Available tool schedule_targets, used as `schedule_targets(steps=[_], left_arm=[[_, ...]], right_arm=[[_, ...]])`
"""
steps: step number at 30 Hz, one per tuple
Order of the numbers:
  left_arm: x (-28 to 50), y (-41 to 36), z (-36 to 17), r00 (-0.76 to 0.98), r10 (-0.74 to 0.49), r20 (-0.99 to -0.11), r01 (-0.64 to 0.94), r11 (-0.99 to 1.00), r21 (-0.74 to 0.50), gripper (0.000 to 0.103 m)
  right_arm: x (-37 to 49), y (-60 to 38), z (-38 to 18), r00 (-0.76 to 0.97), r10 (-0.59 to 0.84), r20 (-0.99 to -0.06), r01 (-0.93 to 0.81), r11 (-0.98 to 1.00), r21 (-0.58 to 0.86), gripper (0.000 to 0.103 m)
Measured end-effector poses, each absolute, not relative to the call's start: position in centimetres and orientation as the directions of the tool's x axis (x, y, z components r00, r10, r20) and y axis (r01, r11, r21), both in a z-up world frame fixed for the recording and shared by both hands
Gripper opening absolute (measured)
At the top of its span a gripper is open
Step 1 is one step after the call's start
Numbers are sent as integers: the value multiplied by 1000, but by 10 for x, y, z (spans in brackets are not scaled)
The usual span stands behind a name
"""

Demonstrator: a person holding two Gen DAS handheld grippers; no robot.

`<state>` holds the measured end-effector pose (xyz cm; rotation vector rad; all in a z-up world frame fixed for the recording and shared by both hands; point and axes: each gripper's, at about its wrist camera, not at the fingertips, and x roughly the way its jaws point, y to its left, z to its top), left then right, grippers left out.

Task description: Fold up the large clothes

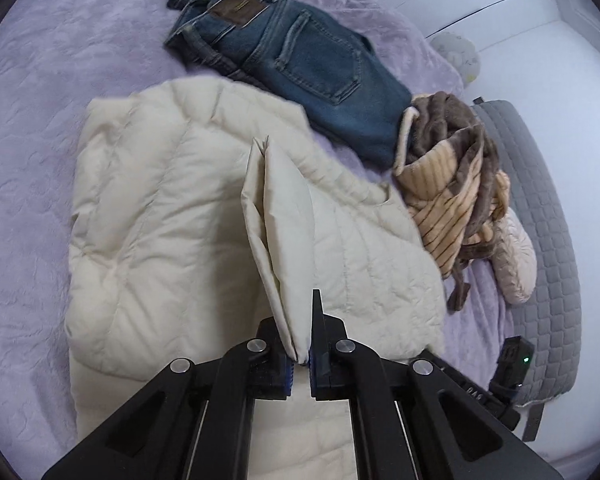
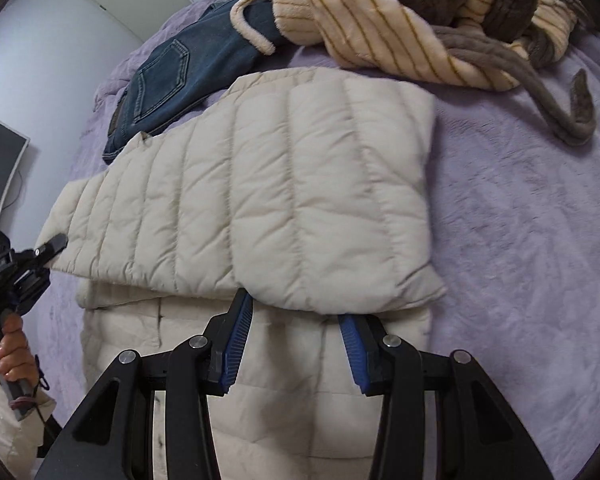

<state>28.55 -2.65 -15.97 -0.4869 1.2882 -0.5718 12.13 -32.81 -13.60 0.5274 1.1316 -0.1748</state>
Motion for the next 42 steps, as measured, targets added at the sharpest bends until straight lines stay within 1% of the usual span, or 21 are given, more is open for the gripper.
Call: schedule_targets(steps=[3,6,9,13,18,20,22,26,28,29,30,31,33,35,39,42], left_arm=[[280,-25,-187,159,-596,-787,105,803,-587,6],[279,-26,-198,157,-588,-794,95,809,-580,6],[279,-29,-195,155,-565,-811,106,825,-555,7],[277,-24,-182,172,-509,-843,129,860,-493,7],[275,-7,-162,233,-405,-884,153,913,-378,7],[274,2,-154,253,-390,-885,150,920,-362,7],[274,9,-145,276,-389,-879,151,921,-360,7],[279,3,-132,306,-399,-864,185,916,-357,7],[284,-12,-129,312,-403,-860,216,912,-349,7],[286,-20,-130,312,-403,-861,231,911,-342,7],[289,-32,-132,311,-404,-860,244,909,-339,7],[290,-42,-133,314,-405,-859,256,907,-334,7],[292,-57,-142,334,-363,-870,283,919,-275,7],[297,-67,-157,343,-308,-888,285,934,-214,7],[307,-65,-184,327,-292,-899,262,942,-210,7],[310,-63,-191,322,-306,-896,257,939,-228,7]], right_arm=[[119,-341,-141,424,57,-904,425,869,255,48],[113,-356,-152,413,34,-910,466,851,243,45],[107,-366,-159,422,54,-905,499,820,282,45],[106,-368,-161,426,52,-903,508,812,287,45],[104,-370,-161,424,70,-903,512,804,302,45],[98,-370,-157,411,83,-908,519,798,308,48],[91,-368,-148,401,110,-909,506,801,320,48],[72,-358,-112,448,202,-871,420,813,404,48],[71,-357,-95,477,165,-864,399,834,380,47],[74,-360,-89,492,138,-859,400,841,364,42],[80,-365,-85,509,123,-852,402,841,362,31],[88,-372,-84,520,117,-846,412,833,369,28],[107,-384,-88,547,137,-826,424,805,415,24],[129,-386,-94,549,138,-824,415,811,413,22],[165,-383,-124,483,55,-874,407,870,280,21],[171,-392,-150,446,54,-893,445,853,274,14]])
